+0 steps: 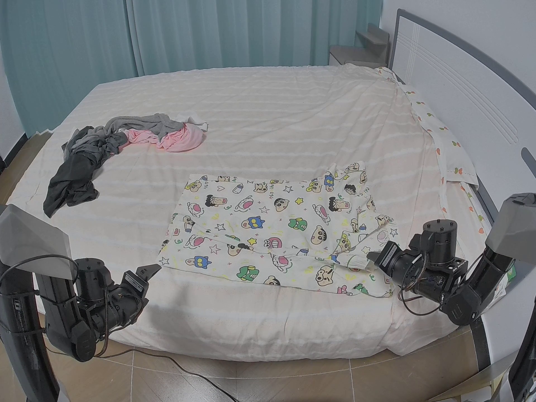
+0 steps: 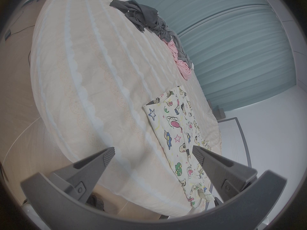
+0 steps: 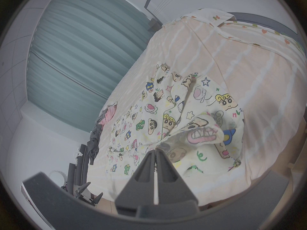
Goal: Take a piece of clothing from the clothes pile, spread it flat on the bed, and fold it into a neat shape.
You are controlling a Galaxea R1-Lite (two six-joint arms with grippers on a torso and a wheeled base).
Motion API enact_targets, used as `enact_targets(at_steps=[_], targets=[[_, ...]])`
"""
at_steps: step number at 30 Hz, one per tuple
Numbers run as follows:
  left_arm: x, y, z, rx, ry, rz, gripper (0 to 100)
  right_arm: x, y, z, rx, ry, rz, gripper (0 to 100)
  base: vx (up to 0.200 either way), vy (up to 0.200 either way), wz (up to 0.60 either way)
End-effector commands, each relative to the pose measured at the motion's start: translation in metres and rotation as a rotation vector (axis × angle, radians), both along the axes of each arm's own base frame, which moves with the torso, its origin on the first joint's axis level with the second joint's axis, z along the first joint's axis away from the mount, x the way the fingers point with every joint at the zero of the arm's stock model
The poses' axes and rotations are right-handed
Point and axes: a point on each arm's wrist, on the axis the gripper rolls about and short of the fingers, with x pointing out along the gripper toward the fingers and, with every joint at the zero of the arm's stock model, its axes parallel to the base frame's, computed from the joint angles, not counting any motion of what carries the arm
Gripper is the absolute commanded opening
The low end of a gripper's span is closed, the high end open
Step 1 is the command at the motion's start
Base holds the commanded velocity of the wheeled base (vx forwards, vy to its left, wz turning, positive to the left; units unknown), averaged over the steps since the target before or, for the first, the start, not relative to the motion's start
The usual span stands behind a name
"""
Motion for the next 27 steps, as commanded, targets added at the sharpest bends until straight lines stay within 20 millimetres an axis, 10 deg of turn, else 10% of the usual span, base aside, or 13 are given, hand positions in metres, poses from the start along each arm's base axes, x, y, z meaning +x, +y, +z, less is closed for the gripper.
enact_targets(at_steps=[1, 27], targets=[[0.001, 0.0, 0.001, -0.002, -0.016, 0.0, 100, -0.003, 0.002, 0.013, 0.011, -0.035, 0.003, 0, 0.0, 0.0, 0.0], [0.001, 0.0, 0.001, -0.002, -0.016, -0.002, 100, -0.016, 0.009, 0.034, -0.055, 0.067, 0.009, 0, 0.0, 0.0, 0.0]])
